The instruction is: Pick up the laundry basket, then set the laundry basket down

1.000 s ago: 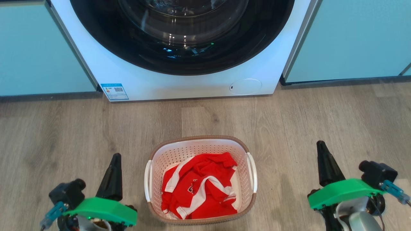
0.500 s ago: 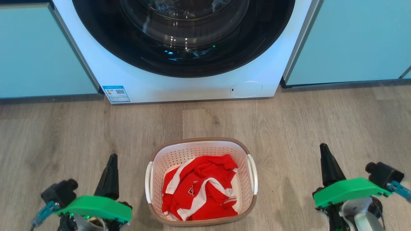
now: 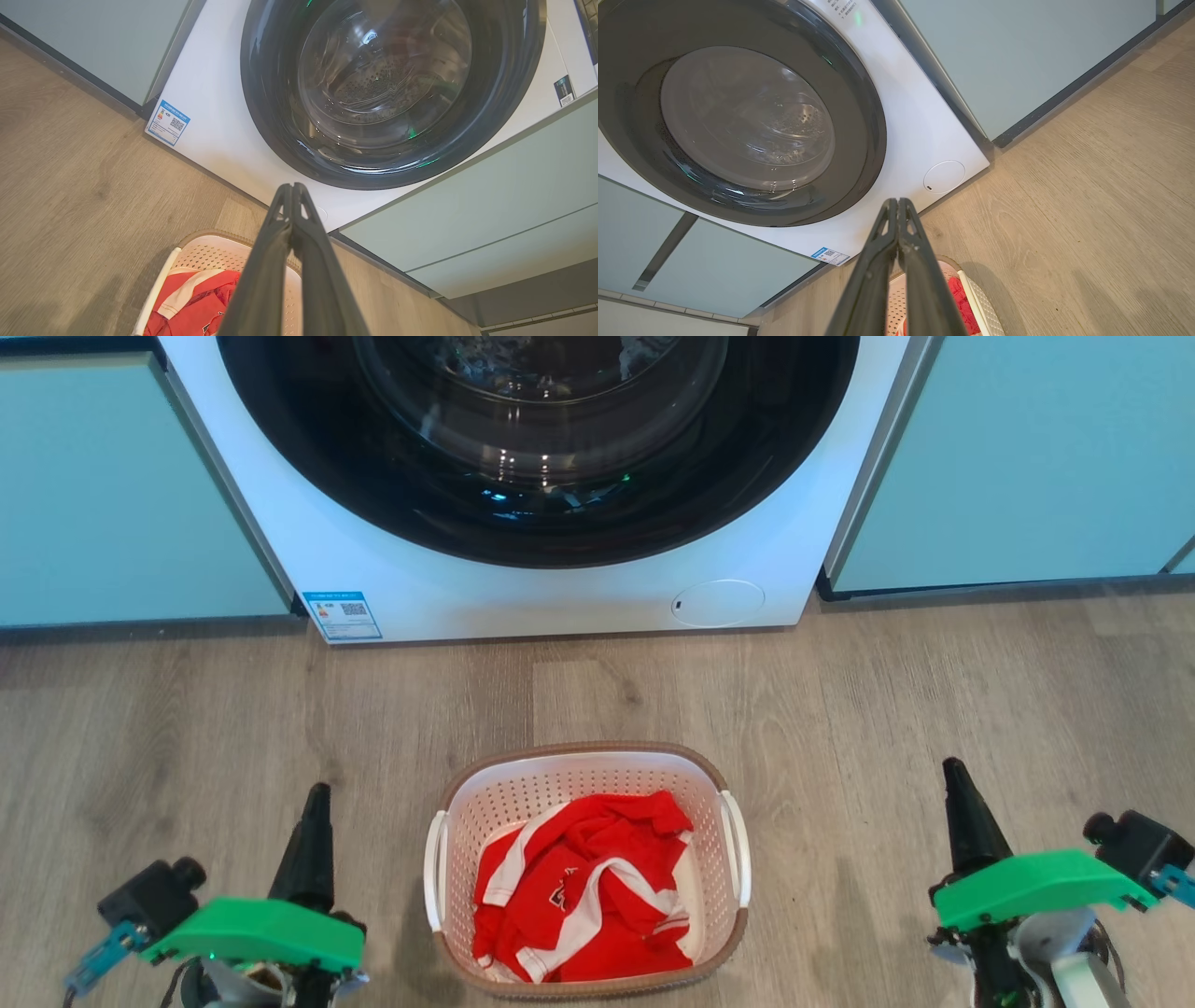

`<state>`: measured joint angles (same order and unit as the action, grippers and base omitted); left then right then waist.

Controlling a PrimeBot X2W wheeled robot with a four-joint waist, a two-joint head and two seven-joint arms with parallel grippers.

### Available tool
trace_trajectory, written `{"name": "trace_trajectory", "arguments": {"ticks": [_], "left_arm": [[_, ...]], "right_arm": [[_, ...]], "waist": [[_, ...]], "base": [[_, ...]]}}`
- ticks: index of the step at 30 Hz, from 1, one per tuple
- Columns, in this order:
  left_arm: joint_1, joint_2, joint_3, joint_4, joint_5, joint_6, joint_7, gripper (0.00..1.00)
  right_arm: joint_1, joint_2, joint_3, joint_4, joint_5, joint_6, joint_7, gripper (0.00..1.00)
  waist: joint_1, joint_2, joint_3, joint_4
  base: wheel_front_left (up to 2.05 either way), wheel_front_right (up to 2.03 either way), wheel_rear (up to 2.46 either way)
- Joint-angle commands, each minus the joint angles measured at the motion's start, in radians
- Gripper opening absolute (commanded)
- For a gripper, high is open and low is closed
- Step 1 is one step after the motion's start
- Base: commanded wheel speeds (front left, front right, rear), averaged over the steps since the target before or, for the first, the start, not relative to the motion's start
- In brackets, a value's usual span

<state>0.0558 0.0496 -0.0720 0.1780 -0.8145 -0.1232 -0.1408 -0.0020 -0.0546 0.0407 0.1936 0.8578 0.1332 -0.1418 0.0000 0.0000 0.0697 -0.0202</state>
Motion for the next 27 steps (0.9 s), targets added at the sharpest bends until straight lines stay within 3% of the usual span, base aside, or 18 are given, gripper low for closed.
{"name": "trace_trajectory", "arguments": {"ticks": [1, 27], "left_arm": [[-0.057, 0.016, 0.026, -0.026, -0.027, -0.003, 0.004, 0.00], [-0.091, 0.024, 0.062, 0.004, -0.299, -0.004, 0.074, 0.00]], "right_arm": [[-0.050, -0.018, 0.001, -0.026, 0.027, -0.001, 0.006, 0.00], [-0.067, -0.023, -0.034, -0.001, 0.284, -0.001, 0.075, 0.00]], "waist": [[0.0000, 0.0000, -0.001, 0.000], [0.0000, 0.0000, -0.023, 0.007]], "base": [[0.00, 0.00, 0.00], [0.00, 0.00, 0.00]]}}
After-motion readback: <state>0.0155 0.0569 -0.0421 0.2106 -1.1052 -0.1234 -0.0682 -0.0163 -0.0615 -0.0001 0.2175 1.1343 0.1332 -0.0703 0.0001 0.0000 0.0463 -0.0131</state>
